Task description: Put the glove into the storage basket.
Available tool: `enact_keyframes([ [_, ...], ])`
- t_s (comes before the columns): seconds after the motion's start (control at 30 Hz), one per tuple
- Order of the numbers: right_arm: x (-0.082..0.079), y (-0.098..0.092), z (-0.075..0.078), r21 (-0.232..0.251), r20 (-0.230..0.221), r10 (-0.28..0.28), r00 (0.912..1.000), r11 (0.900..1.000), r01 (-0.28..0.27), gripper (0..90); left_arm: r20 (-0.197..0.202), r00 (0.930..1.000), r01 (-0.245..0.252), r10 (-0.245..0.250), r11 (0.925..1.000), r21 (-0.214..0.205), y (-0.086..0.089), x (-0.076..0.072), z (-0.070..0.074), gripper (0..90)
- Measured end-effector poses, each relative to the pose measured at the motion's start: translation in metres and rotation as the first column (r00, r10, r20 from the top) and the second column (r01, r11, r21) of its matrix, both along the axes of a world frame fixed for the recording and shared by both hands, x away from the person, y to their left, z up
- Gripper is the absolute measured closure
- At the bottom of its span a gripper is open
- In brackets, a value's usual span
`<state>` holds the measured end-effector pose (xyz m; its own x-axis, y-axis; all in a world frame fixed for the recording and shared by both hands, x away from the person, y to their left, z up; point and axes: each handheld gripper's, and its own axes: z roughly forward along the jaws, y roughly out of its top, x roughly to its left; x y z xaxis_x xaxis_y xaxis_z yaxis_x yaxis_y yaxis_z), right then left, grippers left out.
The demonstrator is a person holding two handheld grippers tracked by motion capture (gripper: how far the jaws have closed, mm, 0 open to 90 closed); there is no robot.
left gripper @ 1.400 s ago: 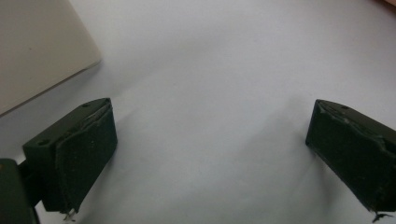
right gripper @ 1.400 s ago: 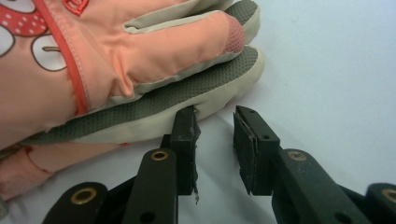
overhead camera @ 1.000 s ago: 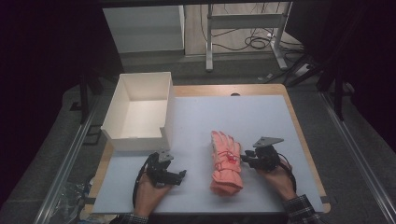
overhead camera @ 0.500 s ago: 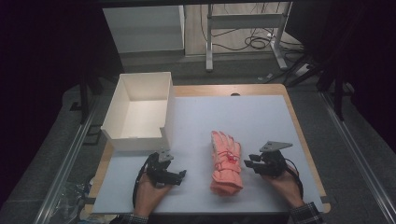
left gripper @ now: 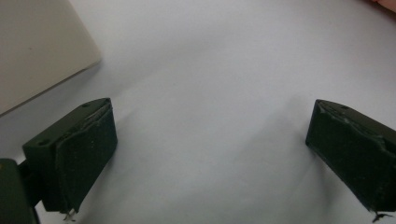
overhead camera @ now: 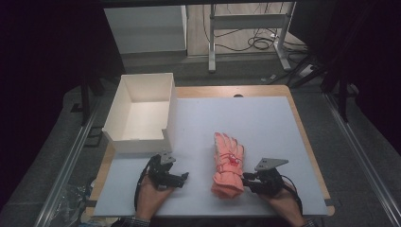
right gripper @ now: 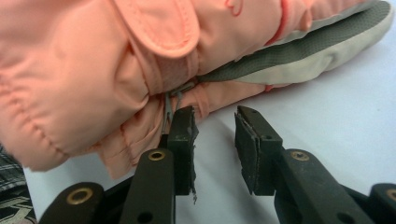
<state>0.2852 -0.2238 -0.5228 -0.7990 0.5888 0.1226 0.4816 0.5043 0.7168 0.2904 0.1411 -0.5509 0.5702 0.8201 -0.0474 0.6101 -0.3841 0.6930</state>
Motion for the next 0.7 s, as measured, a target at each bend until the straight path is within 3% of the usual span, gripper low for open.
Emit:
enact_keyframes([
  [0.27, -0.001, 0.011, -0.004, 0.026, -0.014, 0.016, 0.9998, 0.9995, -0.016, 67.8, 0.000, 1.0000, 0.000, 0.000, 1.0000, 0.000, 0.000, 0.000, 0.000, 2.2],
  [0.7, 0.007, 0.045, -0.007, 0.027, 0.016, 0.049, 0.9987, 0.9984, -0.050, 67.5, 0.000, 1.0000, 0.001, -0.001, 1.0000, 0.000, 0.000, 0.000, 0.000, 2.2],
])
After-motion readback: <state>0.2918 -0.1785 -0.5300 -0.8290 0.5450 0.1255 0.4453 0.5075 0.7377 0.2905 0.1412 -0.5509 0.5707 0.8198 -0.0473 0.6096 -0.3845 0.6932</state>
